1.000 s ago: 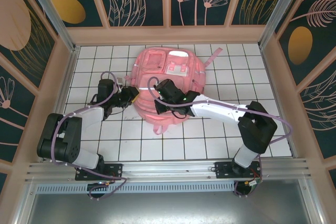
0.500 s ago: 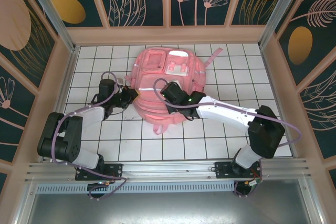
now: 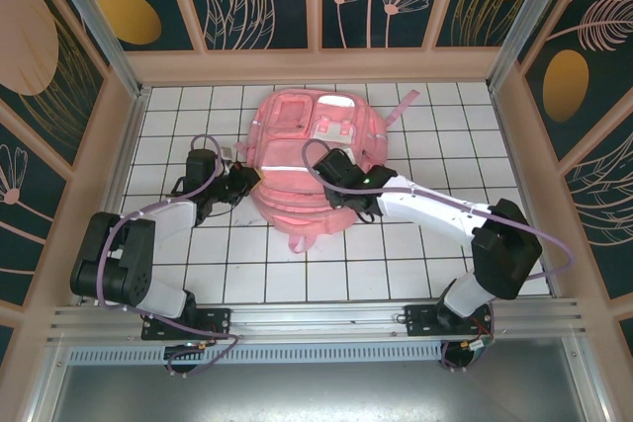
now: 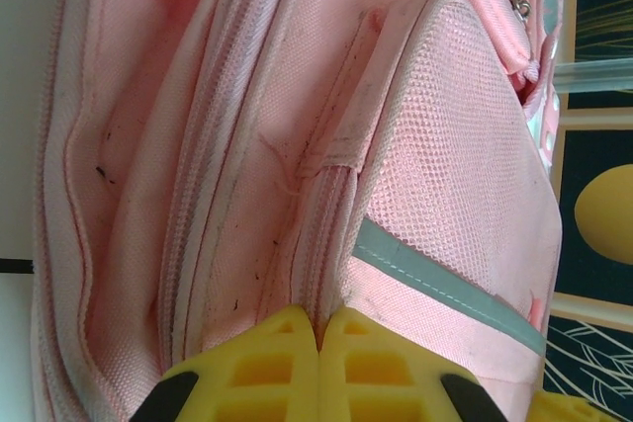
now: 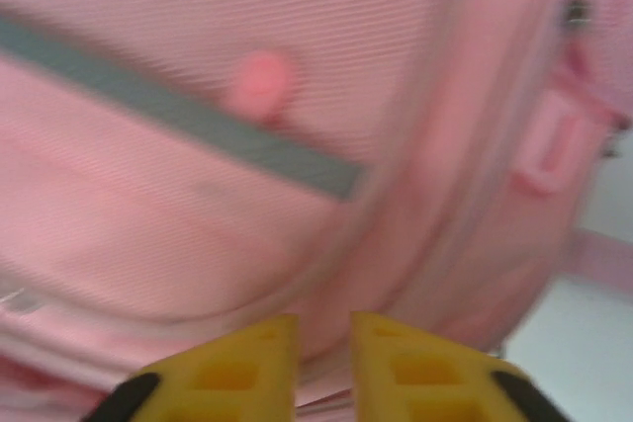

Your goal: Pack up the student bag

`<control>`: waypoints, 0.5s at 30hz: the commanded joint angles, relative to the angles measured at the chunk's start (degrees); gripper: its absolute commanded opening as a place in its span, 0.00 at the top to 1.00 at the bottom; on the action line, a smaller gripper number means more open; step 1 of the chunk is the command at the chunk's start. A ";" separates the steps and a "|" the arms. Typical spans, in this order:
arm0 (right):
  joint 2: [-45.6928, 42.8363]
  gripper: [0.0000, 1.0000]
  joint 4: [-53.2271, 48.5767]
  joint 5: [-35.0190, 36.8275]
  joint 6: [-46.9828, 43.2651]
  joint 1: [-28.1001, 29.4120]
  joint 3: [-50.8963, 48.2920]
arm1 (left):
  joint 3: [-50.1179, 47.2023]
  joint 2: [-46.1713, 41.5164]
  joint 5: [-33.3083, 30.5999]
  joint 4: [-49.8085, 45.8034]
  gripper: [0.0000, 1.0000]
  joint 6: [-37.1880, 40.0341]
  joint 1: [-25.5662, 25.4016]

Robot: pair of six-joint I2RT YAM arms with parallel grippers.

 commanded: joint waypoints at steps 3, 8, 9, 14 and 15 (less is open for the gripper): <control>-1.68 0.55 1.19 -5.98 12.11 4.15 3.06 | 1.78 -3.78 4.92 1.37 1.00 1.76 0.02; 0.95 0.47 4.84 -5.65 21.96 6.81 2.85 | 2.97 -5.12 6.68 1.63 1.00 1.01 -1.23; 1.80 0.45 5.42 -5.16 24.14 6.90 3.07 | 3.18 -5.26 6.79 1.63 1.00 0.93 -1.66; 3.82 0.43 7.16 -0.28 31.18 7.09 3.10 | 3.95 -6.34 6.80 1.64 1.00 0.41 -3.02; 4.43 0.44 7.75 -0.44 31.26 7.07 3.39 | 4.07 -6.66 6.81 1.72 1.00 0.31 -3.21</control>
